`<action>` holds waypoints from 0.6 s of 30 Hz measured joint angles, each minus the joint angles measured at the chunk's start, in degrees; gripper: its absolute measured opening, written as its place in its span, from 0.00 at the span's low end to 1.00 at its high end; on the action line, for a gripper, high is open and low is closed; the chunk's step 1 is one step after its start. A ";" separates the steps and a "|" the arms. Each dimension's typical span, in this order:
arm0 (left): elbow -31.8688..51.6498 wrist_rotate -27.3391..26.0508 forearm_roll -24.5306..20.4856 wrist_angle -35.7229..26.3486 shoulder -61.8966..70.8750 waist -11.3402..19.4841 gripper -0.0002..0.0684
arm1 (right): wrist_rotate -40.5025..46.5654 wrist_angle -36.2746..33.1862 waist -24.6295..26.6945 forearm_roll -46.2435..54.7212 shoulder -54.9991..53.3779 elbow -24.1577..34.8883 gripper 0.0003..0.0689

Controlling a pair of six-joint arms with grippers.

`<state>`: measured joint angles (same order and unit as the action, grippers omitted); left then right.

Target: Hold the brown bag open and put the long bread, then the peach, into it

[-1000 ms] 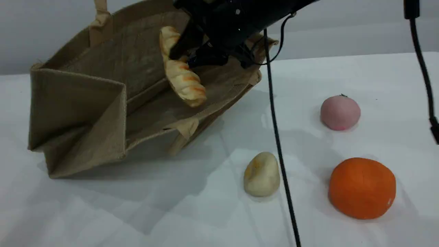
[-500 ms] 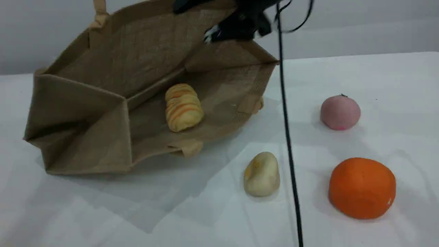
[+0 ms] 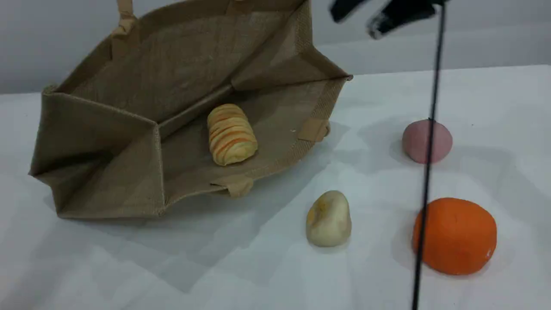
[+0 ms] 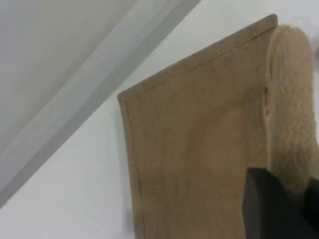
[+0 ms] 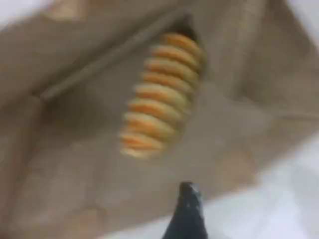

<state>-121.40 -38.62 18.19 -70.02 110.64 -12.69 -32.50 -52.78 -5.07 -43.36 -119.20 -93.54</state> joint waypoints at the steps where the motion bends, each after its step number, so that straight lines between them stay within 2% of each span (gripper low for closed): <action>1: 0.00 0.04 0.00 0.00 0.00 0.00 0.14 | 1.71 0.05 0.37 2.84 0.00 0.00 0.79; 11: 0.00 0.04 0.00 0.06 0.00 0.00 0.14 | 19.23 1.40 0.50 31.05 -1.46 0.00 0.79; 18: 0.00 0.04 -0.06 0.06 0.00 0.00 0.14 | 19.88 3.87 0.50 34.68 -6.52 0.00 0.79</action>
<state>-121.40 -38.58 18.13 -69.96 110.64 -12.69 -12.62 -48.91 -4.57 -8.68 -125.72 -93.54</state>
